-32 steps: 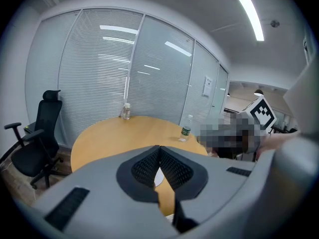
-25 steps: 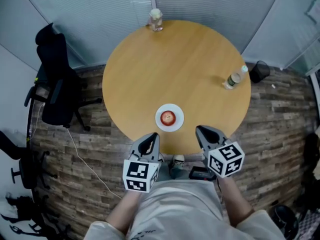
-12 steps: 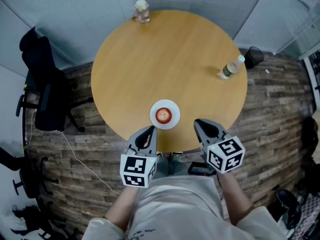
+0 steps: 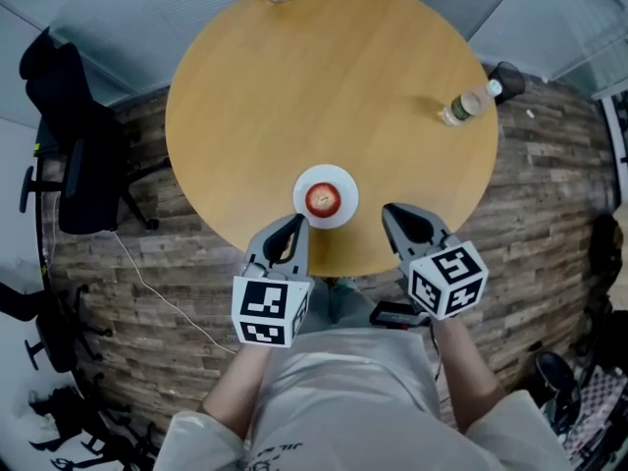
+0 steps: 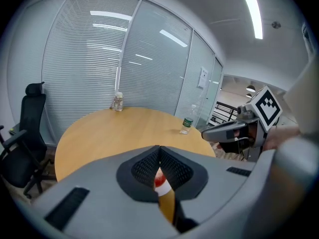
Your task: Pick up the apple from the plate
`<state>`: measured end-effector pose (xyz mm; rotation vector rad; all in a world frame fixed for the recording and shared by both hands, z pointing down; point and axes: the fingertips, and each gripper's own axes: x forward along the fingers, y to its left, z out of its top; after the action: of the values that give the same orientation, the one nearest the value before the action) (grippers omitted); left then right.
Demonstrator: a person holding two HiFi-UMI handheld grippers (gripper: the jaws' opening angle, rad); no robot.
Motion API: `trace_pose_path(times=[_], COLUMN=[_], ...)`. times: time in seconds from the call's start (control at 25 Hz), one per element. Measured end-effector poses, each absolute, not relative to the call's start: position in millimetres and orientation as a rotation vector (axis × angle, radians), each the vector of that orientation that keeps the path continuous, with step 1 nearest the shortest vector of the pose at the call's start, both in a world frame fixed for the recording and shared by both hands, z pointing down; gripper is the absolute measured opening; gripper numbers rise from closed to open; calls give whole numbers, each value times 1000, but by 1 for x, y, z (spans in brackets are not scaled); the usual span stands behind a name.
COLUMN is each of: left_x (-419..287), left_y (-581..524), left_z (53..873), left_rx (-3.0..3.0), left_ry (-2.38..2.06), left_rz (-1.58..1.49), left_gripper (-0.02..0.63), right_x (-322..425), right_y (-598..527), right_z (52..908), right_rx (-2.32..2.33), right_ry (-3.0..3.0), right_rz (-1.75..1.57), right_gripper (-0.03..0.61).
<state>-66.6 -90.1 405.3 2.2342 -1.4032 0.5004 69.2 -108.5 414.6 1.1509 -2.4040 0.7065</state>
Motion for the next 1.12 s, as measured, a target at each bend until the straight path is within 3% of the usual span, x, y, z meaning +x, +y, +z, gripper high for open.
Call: trace_pose_path(times=[1.12], left_x=[-63], left_y=[-119], left_z=[456], left_rx=[2189], left_ry=[-1323], left_rz=[579], left_gripper=[3], right_x=[60], right_y=[-125], right_z=[467], right_rx=[1094], right_ry=[-2332], right_rz=[810], right_gripper=[32])
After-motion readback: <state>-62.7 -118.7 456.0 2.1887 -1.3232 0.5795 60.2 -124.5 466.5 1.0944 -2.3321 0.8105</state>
